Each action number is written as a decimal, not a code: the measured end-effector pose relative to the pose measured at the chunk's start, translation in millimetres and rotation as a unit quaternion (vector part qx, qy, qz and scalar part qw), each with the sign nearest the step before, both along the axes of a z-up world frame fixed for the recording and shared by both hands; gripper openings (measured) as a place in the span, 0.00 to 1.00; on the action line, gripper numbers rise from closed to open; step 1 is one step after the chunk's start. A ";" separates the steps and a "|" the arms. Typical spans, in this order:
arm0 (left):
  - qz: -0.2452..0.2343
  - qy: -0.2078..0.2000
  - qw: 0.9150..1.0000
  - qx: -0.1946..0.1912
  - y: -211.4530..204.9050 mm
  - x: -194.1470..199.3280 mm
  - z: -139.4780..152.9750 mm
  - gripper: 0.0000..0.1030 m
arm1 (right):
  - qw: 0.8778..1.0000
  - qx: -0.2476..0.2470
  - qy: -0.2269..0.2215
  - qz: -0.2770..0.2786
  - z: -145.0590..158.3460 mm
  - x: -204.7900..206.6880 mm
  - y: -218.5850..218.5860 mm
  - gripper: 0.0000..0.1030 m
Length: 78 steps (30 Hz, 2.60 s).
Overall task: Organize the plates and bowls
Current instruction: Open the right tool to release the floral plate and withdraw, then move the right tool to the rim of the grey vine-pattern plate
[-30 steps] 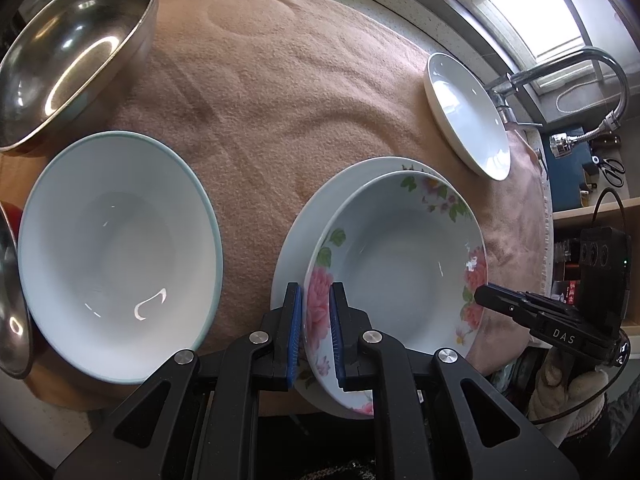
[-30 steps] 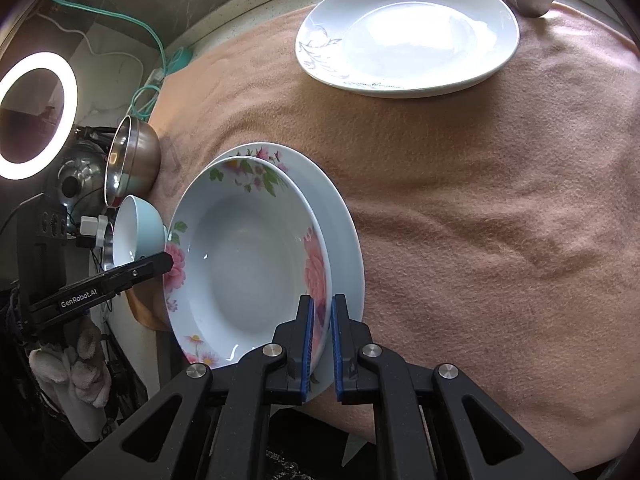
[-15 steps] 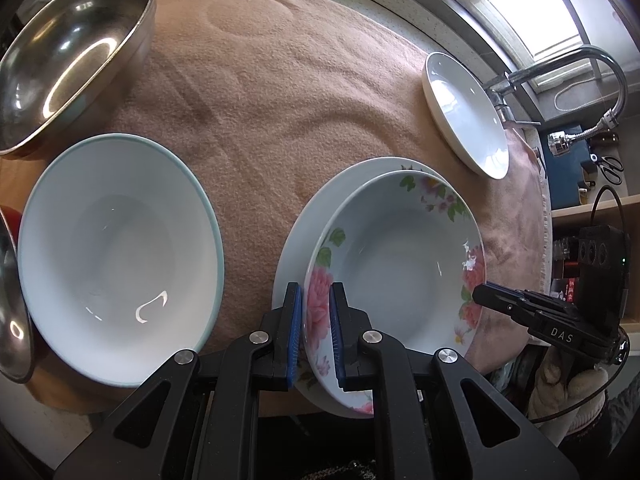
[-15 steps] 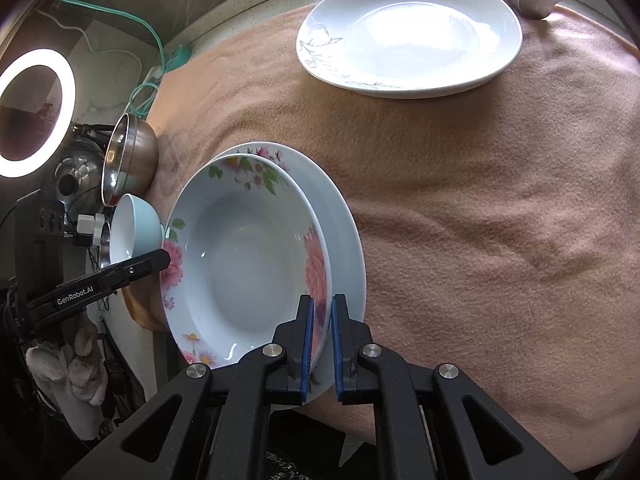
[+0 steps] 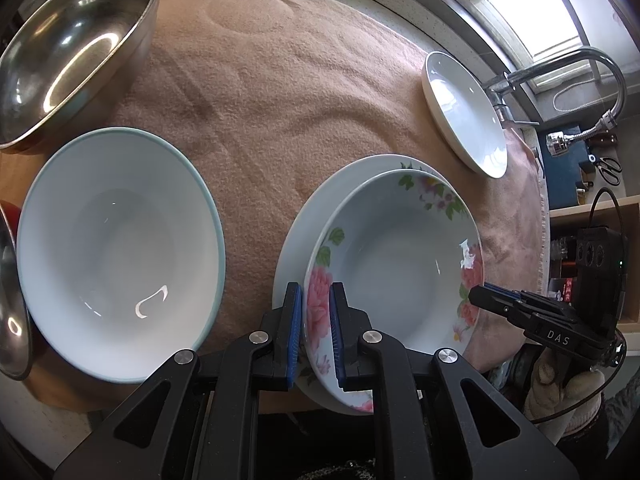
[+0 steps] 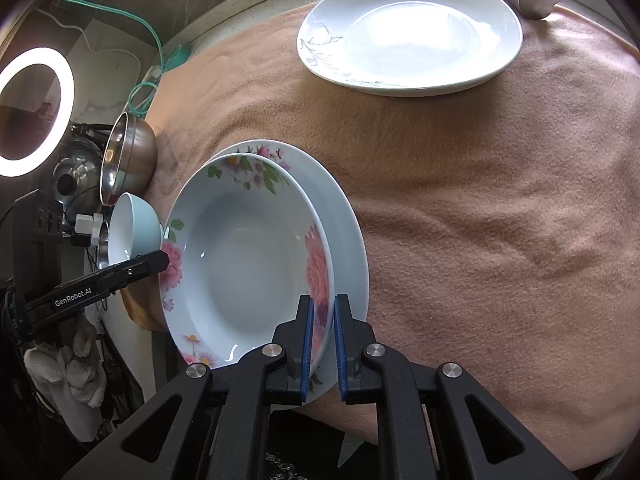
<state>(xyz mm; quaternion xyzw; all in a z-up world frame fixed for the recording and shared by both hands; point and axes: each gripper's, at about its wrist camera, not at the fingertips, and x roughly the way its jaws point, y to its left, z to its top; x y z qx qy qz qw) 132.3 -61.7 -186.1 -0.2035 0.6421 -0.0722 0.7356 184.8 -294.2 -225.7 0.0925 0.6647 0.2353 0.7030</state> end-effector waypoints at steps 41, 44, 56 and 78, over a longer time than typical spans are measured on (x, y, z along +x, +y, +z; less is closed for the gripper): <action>-0.077 -0.066 0.995 -0.026 -49.9 89.1 52.7 0.12 | 0.973 0.003 -0.176 -0.147 68.8 14.3 -93.4 0.49; -0.084 -0.066 0.994 -0.023 -57.1 100.0 52.8 0.12 | 0.974 0.008 -0.179 -0.136 72.6 23.9 -96.6 0.49; -0.085 -0.054 0.995 -0.014 -66.1 145.8 39.3 0.12 | 0.969 -0.017 -0.182 -0.166 69.7 66.5 -112.6 0.49; -0.100 -0.029 0.994 0.014 -85.4 201.9 10.2 0.12 | 0.970 0.039 -0.090 -0.222 18.3 146.3 -123.1 0.25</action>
